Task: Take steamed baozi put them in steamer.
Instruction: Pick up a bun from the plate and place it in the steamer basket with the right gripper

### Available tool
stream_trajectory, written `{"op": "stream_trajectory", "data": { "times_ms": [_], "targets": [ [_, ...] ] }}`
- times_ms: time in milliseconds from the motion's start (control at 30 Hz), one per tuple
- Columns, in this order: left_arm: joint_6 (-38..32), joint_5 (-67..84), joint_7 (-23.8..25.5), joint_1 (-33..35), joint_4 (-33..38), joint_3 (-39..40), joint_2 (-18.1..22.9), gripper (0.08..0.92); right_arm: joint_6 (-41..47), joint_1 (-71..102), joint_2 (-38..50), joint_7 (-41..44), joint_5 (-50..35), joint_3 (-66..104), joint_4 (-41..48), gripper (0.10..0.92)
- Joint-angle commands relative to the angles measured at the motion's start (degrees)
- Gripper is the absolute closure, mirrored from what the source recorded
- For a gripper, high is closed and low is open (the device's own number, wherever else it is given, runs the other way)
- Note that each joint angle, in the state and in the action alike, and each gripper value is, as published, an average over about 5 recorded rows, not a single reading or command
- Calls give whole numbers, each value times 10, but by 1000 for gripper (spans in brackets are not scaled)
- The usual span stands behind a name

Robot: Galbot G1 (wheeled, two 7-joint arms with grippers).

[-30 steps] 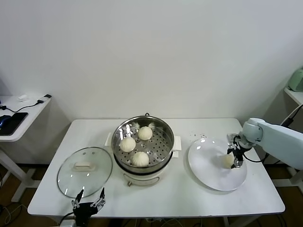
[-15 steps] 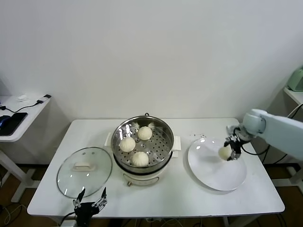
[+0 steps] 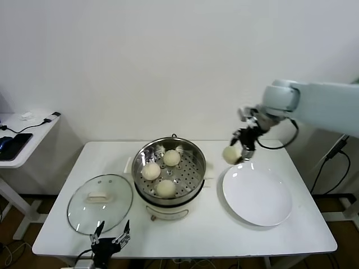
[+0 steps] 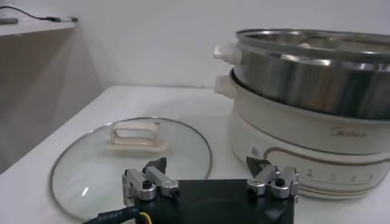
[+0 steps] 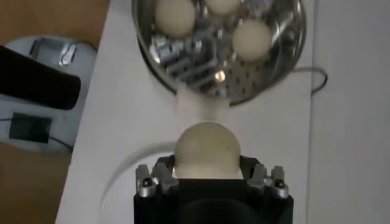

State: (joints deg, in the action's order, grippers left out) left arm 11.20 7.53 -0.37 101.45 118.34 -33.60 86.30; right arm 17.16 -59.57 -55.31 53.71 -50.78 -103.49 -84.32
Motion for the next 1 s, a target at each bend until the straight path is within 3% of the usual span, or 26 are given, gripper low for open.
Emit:
{"op": "stream_trajectory", "data": {
  "times_ms": [33,633,1000],
  "targets": [
    [1,2,1,-2,4,1,0,177,56,-28,-154,-67,-138,-9,-29,330],
    [-1,10,1,-11,-11,-4,-6,177,84,184,-214,-125,-27,30,124,330],
    [1,15,2,-14,-15,-7,-10,177,88,198,-210,-120,-7,35,131,328]
  ]
}}
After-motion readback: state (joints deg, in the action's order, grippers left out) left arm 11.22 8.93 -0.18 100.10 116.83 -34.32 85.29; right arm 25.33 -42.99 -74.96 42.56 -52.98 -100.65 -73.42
